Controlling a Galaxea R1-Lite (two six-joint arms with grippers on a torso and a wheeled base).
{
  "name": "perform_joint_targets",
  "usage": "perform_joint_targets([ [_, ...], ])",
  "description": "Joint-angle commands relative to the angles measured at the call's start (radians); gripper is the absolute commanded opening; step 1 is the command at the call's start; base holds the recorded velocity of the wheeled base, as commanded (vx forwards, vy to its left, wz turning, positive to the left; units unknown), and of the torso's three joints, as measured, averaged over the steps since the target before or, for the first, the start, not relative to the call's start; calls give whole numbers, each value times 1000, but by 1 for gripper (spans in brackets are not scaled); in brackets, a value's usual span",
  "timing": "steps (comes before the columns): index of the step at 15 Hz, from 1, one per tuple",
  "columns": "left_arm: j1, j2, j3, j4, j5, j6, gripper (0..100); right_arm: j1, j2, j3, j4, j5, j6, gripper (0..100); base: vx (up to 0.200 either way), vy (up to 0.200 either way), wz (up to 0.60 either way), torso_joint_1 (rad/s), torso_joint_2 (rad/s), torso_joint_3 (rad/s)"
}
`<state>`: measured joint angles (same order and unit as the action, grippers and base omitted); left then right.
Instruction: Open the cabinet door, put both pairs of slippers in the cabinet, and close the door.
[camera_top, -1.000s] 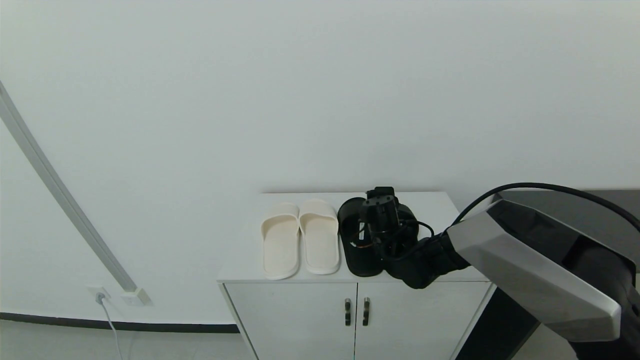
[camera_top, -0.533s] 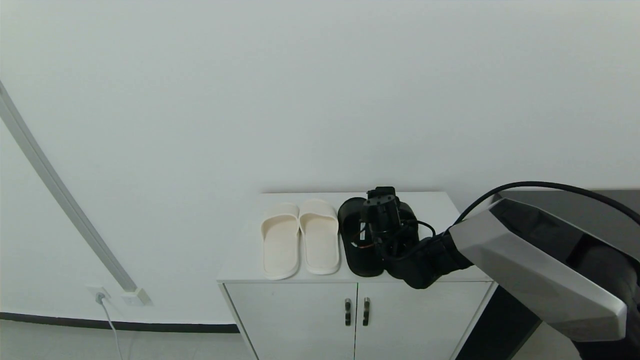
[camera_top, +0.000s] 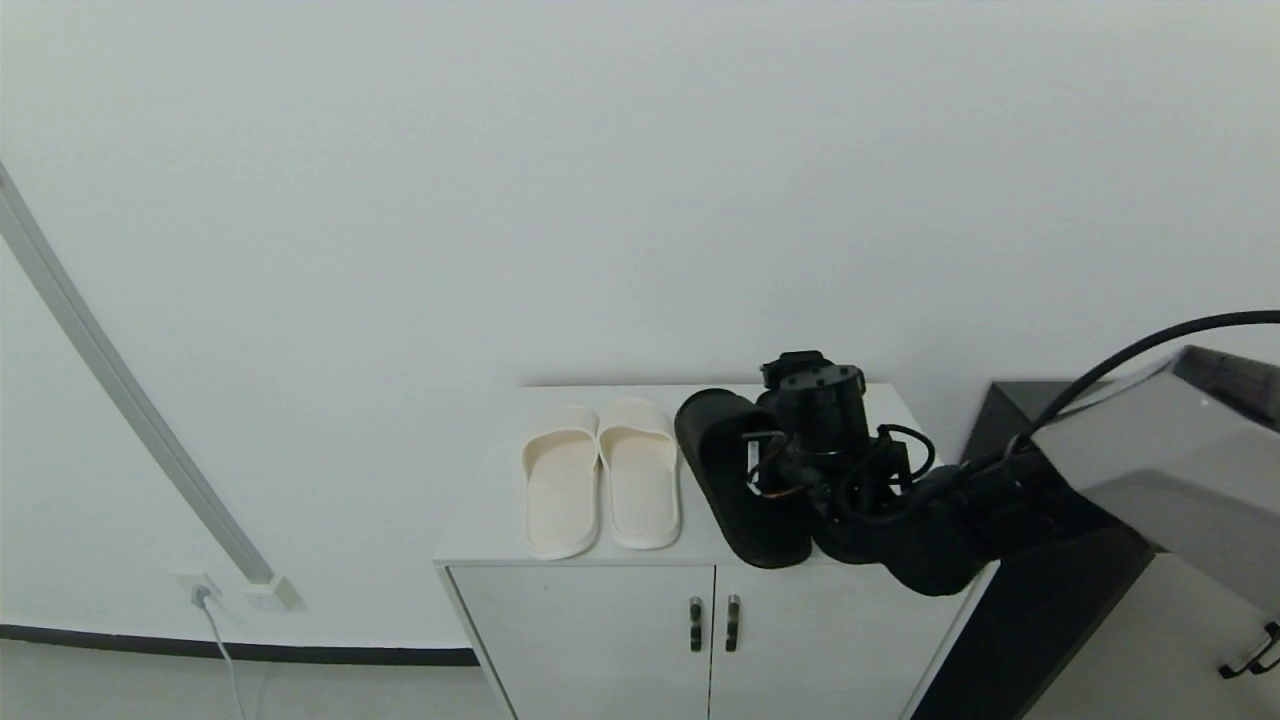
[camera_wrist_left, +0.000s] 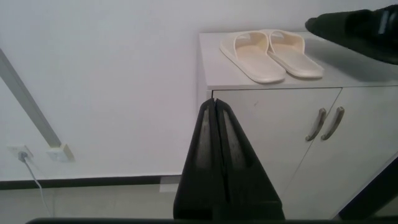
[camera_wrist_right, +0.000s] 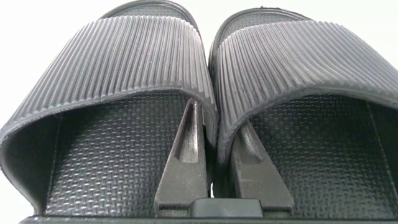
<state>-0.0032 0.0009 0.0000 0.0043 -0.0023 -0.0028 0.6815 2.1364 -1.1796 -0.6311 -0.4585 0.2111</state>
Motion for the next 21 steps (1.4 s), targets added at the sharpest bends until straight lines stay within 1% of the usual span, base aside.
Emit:
perform_joint_targets([
  [1, 0, 1, 0, 0, 1, -2, 0, 0, -210, 199, -62, 126, -36, 0, 0, 0, 0, 0, 0, 0],
  [2, 0, 1, 0, 0, 1, -2, 0, 0, -262, 259, -68, 187, -41, 0, 0, 0, 0, 0, 0, 0],
  [4, 0, 1, 0, 0, -2, -3, 0, -3, -389, 397, -67, 365, -55, 0, 0, 0, 0, 0, 0, 0],
  [7, 0, 1, -2, 0, -2, -5, 0, -40, -536, 555, -53, 610, -160, 0, 0, 0, 0, 0, 0, 0],
  [8, 0, 1, -2, 0, -1, -5, 0, -40, -550, 569, -44, 640, -170, 0, 0, 0, 0, 0, 0, 0],
  [10, 0, 1, -2, 0, -1, -5, 0, -36, -549, 577, 2, 661, -183, 0, 0, 0, 0, 0, 0, 0],
  [12, 0, 1, -2, 0, -1, -6, 0, -36, -536, 578, 1, 661, -185, 0, 0, 0, 0, 0, 0, 0],
  [18, 0, 1, -2, 0, -1, -6, 0, -36, -532, 591, 1, 661, -187, 0, -200, 0, 0, 3, 2, 0],
  [21, 0, 1, -2, 0, -1, -6, 0, -28, -536, 598, -1, 661, -187, 0, 0, 0, 0, 0, 0, 0],
])
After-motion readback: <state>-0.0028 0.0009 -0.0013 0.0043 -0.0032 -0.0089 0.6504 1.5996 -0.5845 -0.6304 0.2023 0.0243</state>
